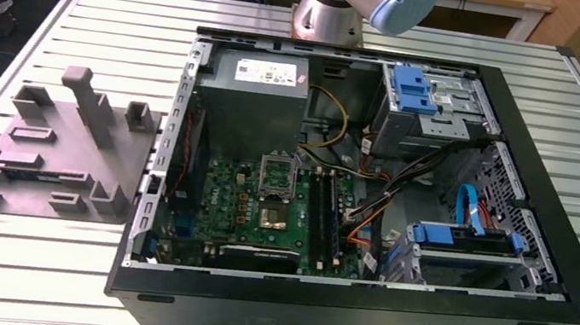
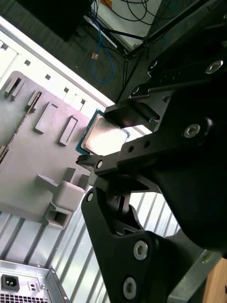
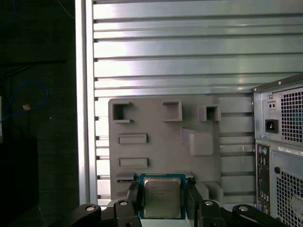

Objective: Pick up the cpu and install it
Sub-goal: 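Pick up the cpu and move it towards the insertion slot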

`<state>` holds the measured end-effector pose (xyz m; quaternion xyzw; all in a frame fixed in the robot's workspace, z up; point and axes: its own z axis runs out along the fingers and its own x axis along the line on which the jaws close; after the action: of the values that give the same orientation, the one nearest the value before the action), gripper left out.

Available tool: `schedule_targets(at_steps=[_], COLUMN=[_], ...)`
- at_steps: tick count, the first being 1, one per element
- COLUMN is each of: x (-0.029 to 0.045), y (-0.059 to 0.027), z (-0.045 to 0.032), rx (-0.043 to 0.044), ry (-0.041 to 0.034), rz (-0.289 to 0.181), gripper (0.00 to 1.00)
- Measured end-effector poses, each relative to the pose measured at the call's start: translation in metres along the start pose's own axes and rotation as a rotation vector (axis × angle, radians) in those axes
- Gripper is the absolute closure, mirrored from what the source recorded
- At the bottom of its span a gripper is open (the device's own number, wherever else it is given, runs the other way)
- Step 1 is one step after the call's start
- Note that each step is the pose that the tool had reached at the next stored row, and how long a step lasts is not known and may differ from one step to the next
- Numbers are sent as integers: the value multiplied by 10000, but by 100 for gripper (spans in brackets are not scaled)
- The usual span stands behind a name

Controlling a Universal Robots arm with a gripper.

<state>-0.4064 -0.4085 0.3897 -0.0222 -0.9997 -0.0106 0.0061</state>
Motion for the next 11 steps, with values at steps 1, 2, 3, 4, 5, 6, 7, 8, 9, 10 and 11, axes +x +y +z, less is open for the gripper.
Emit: schedule_targets(at_steps=[1, 2, 3, 4, 5, 6, 7, 8, 9, 10, 11], x=[-4, -6, -8, -12, -14, -16, -17, -19, -22, -23, -25], y=[0, 0, 0, 0, 1, 0, 1, 1, 1, 1, 1], z=[0, 0, 1, 0, 0, 0, 0, 0, 0, 0, 0], rx=[0, -1, -1, 0, 0, 0, 0, 0, -1, -1, 0], ry=[0, -1, -1, 0, 0, -1, 0, 0, 0, 0, 0], rz=[0, 0, 1, 0, 1, 0, 0, 0, 0, 1, 1], gripper=[53, 53, 53, 53, 53, 53, 53, 53, 53, 53, 53])
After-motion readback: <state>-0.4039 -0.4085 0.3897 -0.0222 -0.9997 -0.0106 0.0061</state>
